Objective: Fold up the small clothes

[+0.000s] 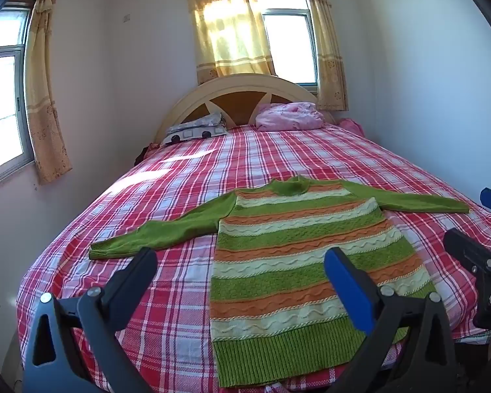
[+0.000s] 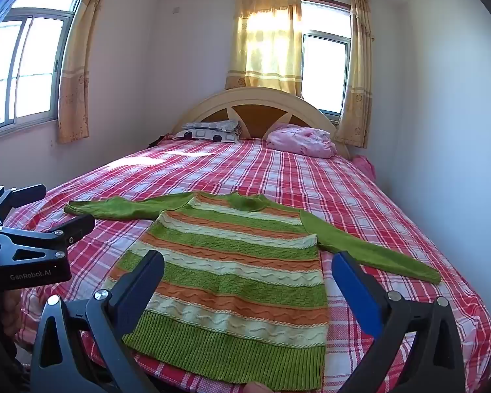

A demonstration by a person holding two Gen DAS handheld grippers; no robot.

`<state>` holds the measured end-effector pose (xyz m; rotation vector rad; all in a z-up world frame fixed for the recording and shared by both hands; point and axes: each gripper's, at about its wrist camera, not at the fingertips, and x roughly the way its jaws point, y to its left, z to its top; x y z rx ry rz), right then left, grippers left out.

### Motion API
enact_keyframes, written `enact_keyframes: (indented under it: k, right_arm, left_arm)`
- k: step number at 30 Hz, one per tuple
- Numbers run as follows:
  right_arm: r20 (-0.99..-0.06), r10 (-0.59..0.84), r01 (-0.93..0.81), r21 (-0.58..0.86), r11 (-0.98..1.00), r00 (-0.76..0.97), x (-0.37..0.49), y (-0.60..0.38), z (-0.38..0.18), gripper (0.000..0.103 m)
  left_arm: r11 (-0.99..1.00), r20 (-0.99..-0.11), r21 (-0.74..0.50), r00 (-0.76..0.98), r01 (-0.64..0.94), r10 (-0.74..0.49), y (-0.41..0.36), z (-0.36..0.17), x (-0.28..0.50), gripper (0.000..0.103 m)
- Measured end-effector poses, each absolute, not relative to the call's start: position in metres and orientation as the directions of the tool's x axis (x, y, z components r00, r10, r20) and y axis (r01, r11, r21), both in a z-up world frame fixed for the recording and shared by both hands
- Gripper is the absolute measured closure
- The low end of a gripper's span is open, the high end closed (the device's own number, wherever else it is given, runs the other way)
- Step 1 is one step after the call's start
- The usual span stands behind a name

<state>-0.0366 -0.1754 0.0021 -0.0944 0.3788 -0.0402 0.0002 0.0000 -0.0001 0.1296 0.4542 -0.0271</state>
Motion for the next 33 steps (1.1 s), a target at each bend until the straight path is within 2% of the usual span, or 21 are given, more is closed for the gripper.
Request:
enact_keyframes:
  k: [7,33]
  right_arm:
    - [-0.365,-0.056,0.024,-0.093,0.995,0.929,-0.0368,-0.1761,0.0007,0.001]
    - [-0.388,-0.06,0.025,-0.096,0.995,0.92,-0.0314,-0.1733,-0.0052,0.001]
  left_arm:
    - [0.993,-0.419,0.111,0.908,0.045,0.006,0.0049,0.001,-0.0034,0.0]
    - [0.994,-0.433,0.109,0.901,0.026,0.024,0.0064,0.0005,0.0037,0.0]
